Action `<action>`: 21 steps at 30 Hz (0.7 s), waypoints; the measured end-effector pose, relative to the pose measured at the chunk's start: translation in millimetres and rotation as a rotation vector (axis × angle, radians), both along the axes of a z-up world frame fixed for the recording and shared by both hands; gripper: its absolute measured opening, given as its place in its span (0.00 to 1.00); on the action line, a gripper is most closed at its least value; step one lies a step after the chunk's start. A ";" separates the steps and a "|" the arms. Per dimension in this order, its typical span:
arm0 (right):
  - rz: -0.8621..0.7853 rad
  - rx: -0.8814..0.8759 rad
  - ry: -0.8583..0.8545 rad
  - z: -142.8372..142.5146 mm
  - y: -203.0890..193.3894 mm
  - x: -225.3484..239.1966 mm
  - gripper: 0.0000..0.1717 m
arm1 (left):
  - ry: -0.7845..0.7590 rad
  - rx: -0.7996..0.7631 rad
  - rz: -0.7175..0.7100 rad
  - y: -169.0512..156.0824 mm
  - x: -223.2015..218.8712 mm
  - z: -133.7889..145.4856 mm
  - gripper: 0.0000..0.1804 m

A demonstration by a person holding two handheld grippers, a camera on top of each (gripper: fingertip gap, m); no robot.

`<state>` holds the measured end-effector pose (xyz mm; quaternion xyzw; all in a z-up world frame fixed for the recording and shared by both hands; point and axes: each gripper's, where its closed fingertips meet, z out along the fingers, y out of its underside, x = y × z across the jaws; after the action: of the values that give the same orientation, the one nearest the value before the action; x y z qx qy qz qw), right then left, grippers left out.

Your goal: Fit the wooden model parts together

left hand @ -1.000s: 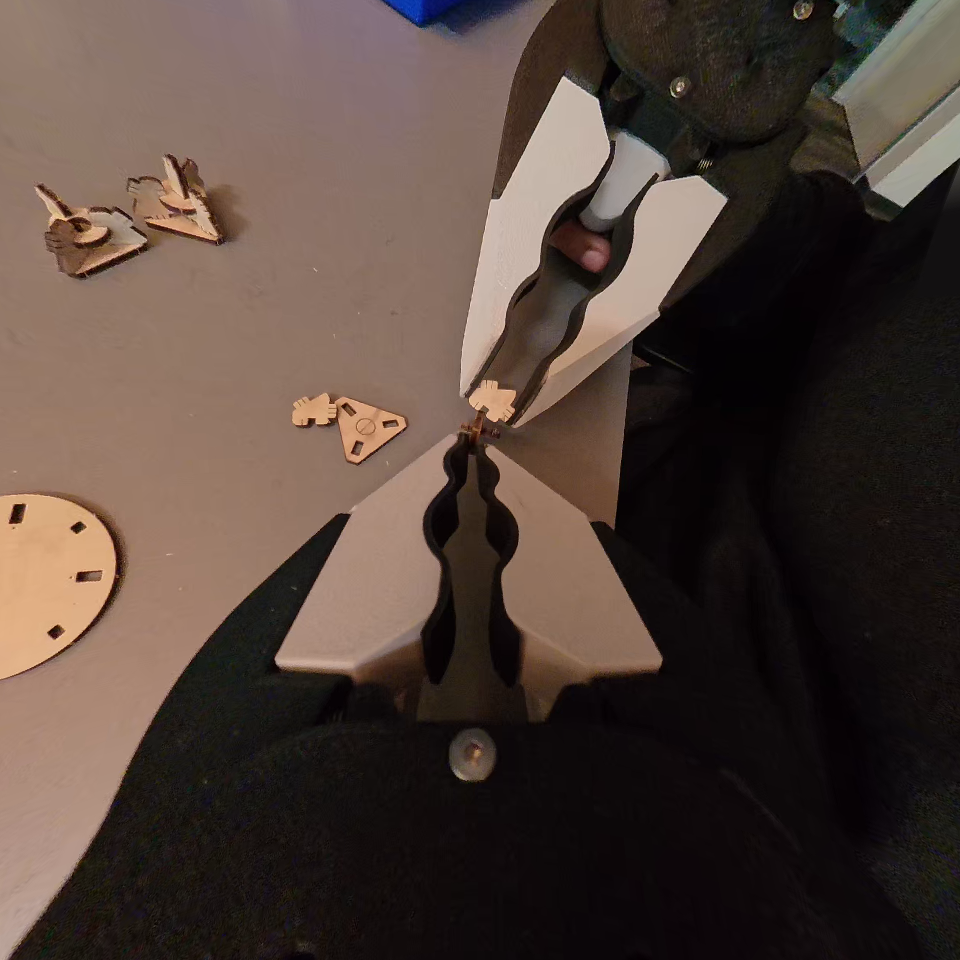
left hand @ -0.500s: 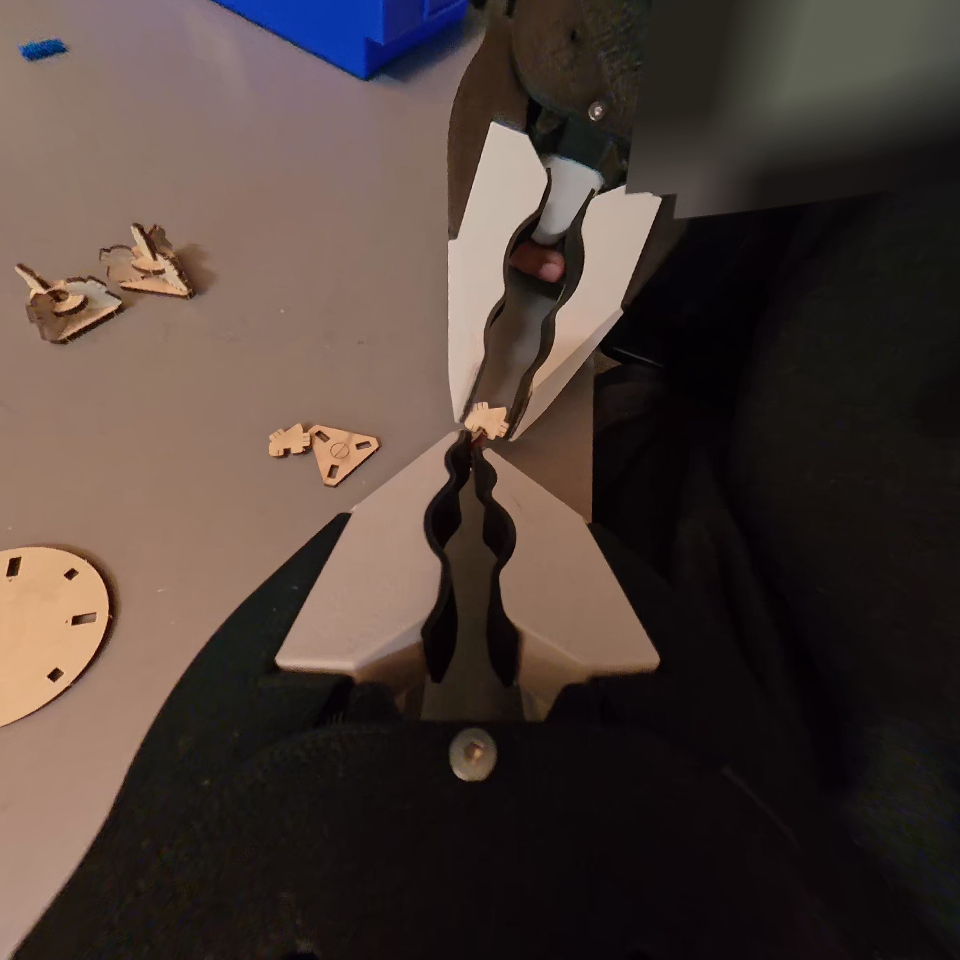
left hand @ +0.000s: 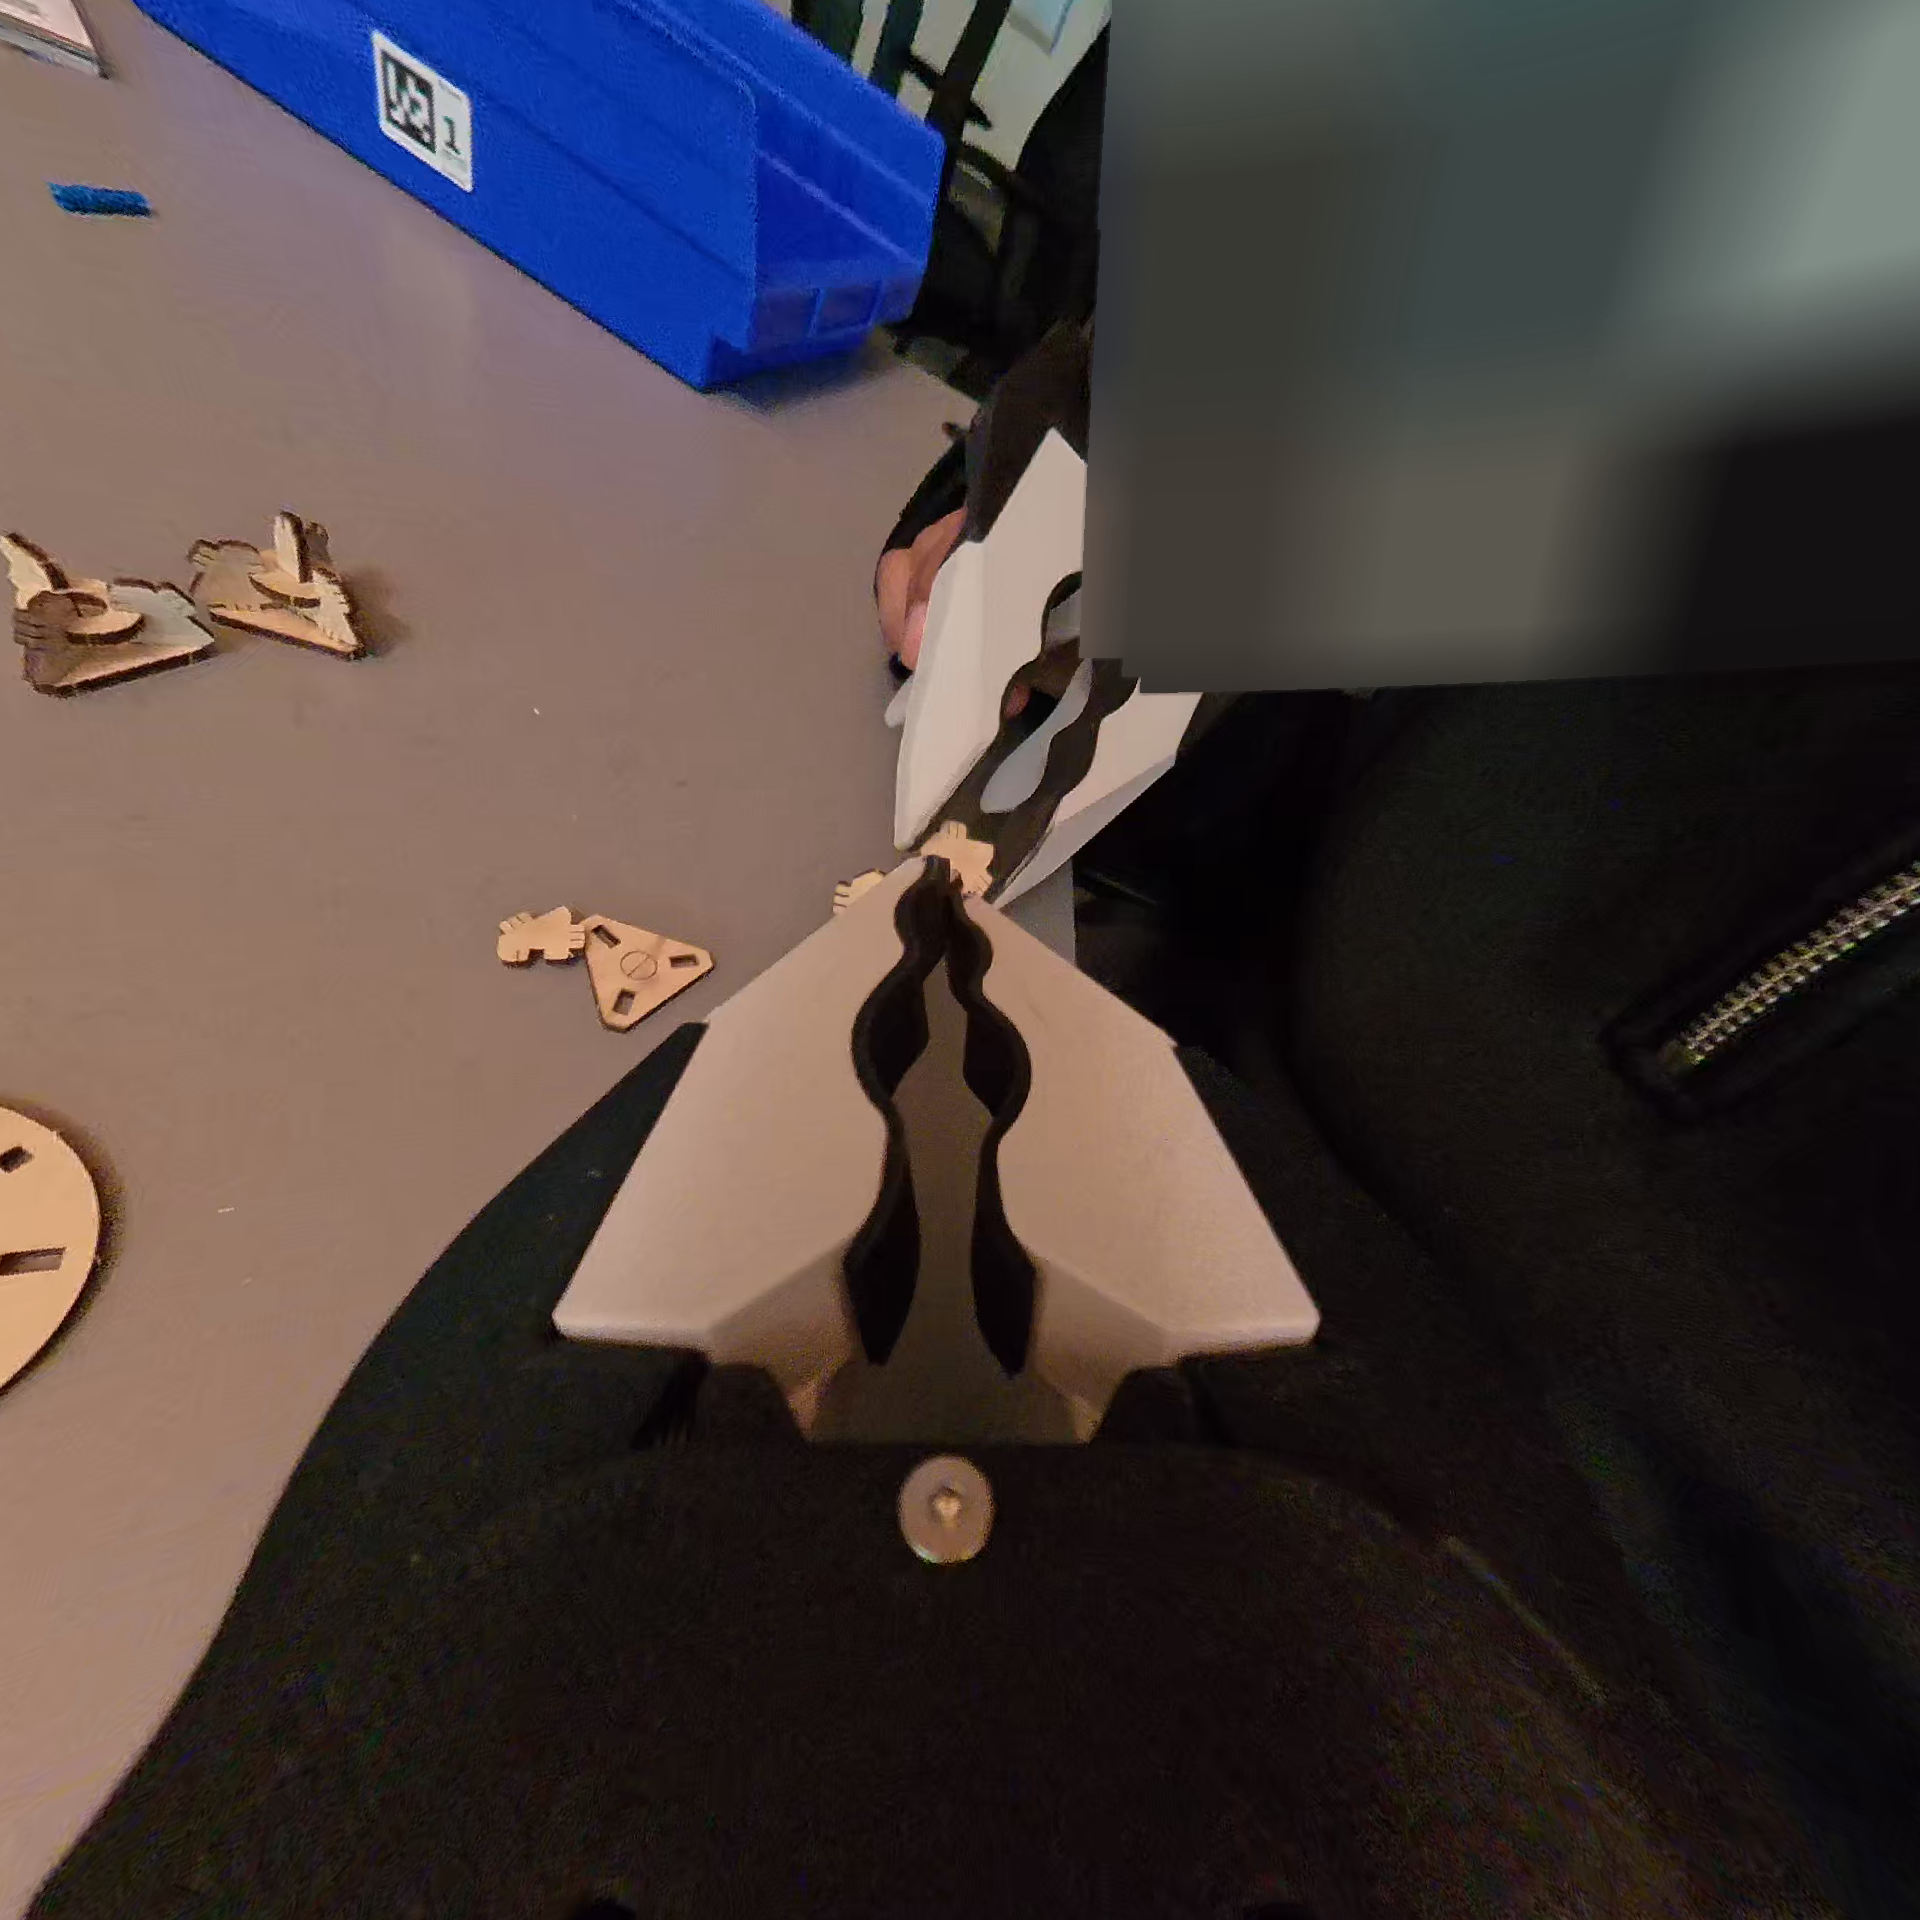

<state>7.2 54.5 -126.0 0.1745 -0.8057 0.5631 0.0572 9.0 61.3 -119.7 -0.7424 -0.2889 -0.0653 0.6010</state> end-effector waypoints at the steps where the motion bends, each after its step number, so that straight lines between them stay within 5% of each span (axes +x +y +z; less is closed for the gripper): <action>1: -0.003 -0.015 0.020 1.8 -0.2 -0.6 0.09 | -0.009 0.017 0.001 -0.3 -0.4 1.4 0.00; 12: 0.021 -0.125 0.290 9.6 -2.5 -2.6 0.09 | -0.066 0.110 -0.009 -2.4 -2.2 8.4 0.00; 21: 0.005 -0.101 0.326 1.9 -7.3 -6.5 0.09 | -0.050 0.092 -0.021 2.1 -0.7 7.8 0.00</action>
<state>0.8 47.2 -124.1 0.2626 -0.7559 0.5672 0.1946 8.4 63.3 -111.9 -0.7151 -0.2925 -0.1033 0.6265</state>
